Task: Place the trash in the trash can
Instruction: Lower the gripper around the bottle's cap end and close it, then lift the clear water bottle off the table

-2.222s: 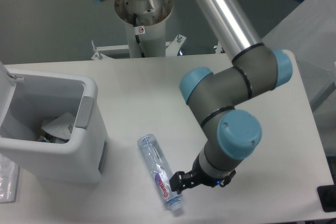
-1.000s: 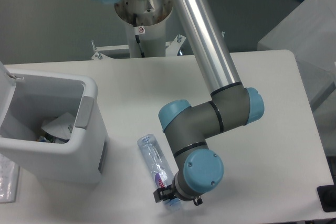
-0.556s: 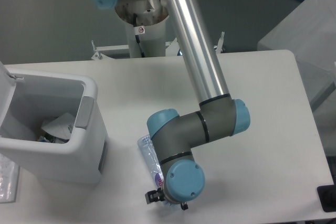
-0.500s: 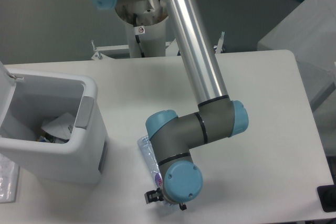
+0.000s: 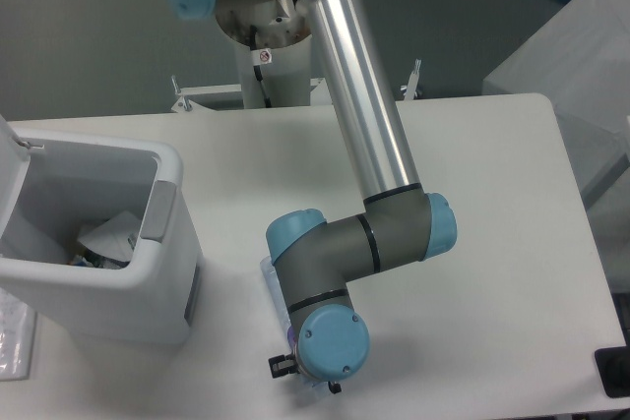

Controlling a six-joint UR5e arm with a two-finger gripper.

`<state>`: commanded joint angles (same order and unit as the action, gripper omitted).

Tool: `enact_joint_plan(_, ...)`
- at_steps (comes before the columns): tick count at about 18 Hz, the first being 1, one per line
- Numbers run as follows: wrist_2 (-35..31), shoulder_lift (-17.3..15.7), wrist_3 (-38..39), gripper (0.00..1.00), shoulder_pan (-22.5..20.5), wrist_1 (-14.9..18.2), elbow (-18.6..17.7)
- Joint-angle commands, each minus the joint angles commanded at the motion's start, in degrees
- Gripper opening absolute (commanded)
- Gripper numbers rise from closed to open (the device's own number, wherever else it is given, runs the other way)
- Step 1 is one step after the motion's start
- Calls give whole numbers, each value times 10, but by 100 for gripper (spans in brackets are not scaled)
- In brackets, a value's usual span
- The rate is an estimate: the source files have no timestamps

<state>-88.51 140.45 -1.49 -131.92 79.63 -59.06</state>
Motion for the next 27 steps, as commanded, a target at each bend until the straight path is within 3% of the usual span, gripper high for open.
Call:
enact_joint_plan(5,0,-4,-1,67,2,-13,-3)
enact_joint_plan(11,0,-36,-4,62,4,-85,-47)
enact_joint_plan(18,12,-80,-6,62,-2,-166,-51)
enact_joint_plan(27,135,-163,-14,60,-23,-242,-49)
